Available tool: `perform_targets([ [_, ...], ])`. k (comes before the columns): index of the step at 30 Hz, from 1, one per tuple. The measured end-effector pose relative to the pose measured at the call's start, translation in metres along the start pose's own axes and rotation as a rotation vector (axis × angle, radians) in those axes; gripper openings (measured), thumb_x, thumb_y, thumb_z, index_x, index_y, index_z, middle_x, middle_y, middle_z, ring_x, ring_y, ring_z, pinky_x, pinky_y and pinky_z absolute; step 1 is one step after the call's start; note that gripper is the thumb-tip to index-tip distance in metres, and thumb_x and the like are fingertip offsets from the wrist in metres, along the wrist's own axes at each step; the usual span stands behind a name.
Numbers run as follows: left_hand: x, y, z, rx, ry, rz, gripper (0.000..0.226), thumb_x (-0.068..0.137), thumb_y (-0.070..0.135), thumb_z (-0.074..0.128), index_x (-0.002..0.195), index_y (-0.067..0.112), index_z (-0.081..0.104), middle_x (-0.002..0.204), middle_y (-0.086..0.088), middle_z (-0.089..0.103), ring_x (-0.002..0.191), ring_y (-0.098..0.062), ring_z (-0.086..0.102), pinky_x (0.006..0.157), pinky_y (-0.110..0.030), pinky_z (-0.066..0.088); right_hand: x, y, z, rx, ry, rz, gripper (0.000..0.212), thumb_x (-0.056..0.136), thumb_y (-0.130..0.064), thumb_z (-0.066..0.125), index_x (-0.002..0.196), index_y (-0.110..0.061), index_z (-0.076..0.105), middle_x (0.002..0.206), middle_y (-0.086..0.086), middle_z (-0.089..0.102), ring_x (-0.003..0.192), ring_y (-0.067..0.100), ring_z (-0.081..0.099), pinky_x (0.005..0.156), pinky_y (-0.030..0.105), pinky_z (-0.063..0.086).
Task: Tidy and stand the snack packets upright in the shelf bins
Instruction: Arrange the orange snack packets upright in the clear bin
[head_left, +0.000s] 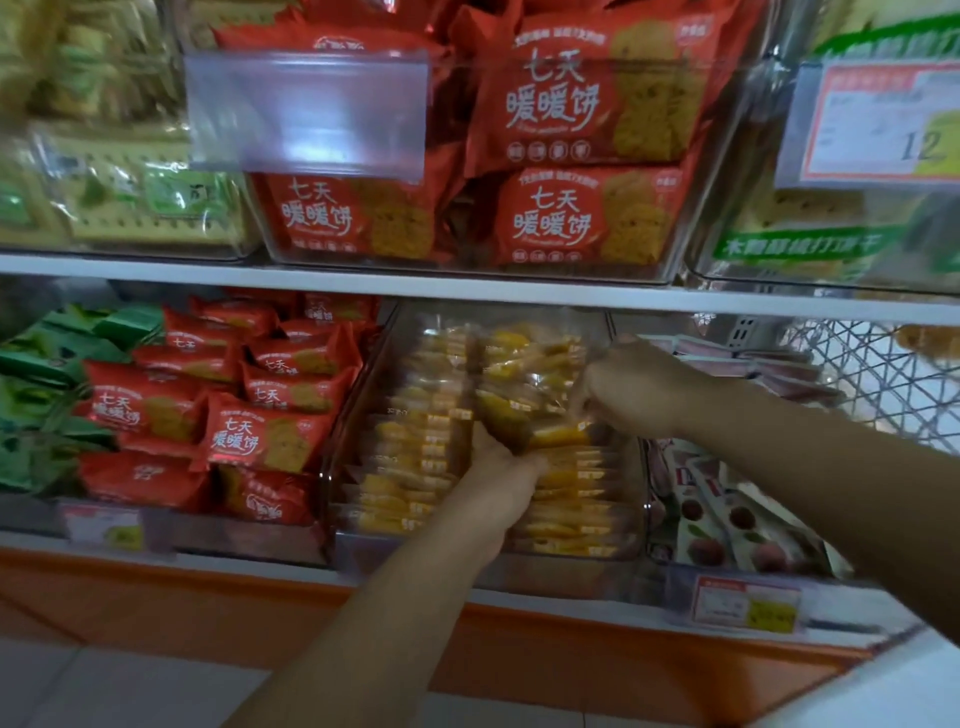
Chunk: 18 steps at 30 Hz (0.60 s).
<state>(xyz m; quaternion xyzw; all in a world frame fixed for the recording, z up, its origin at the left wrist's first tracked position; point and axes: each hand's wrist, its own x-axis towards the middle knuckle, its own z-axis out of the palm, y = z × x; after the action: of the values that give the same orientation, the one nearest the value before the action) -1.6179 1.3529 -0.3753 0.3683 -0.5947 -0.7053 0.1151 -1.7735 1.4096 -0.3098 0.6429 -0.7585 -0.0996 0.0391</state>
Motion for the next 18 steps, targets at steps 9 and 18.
perform_targets([
  [9, 0.004, 0.011, 0.001, 0.286, -0.066, 0.038, 0.083, 0.086, 0.032, 0.062, 0.15, 0.033, 0.009, 0.141, 0.003, 0.043, 0.124, -0.018, 0.045, 0.1, -0.031, 0.039, -0.013, -0.002, -0.004, 0.131, -0.049, 0.051, 0.021, 0.087, -0.026, 0.059, 0.104, -0.032, 0.069, 0.106, -0.012, 0.067, 0.105, 0.009, 0.056, 0.106, 0.034, 0.029],
  [18, 0.005, 0.009, -0.001, 0.298, -0.088, 0.051, 0.087, 0.086, 0.031, 0.061, 0.15, 0.035, 0.003, 0.145, 0.008, 0.037, 0.124, -0.013, 0.042, 0.1, -0.026, 0.036, 0.011, -0.008, -0.01, 0.274, 0.087, 0.001, 0.022, 0.087, -0.037, 0.061, 0.107, -0.03, 0.069, 0.111, -0.009, 0.067, 0.109, 0.011, 0.056, 0.093, 0.029, 0.04],
])
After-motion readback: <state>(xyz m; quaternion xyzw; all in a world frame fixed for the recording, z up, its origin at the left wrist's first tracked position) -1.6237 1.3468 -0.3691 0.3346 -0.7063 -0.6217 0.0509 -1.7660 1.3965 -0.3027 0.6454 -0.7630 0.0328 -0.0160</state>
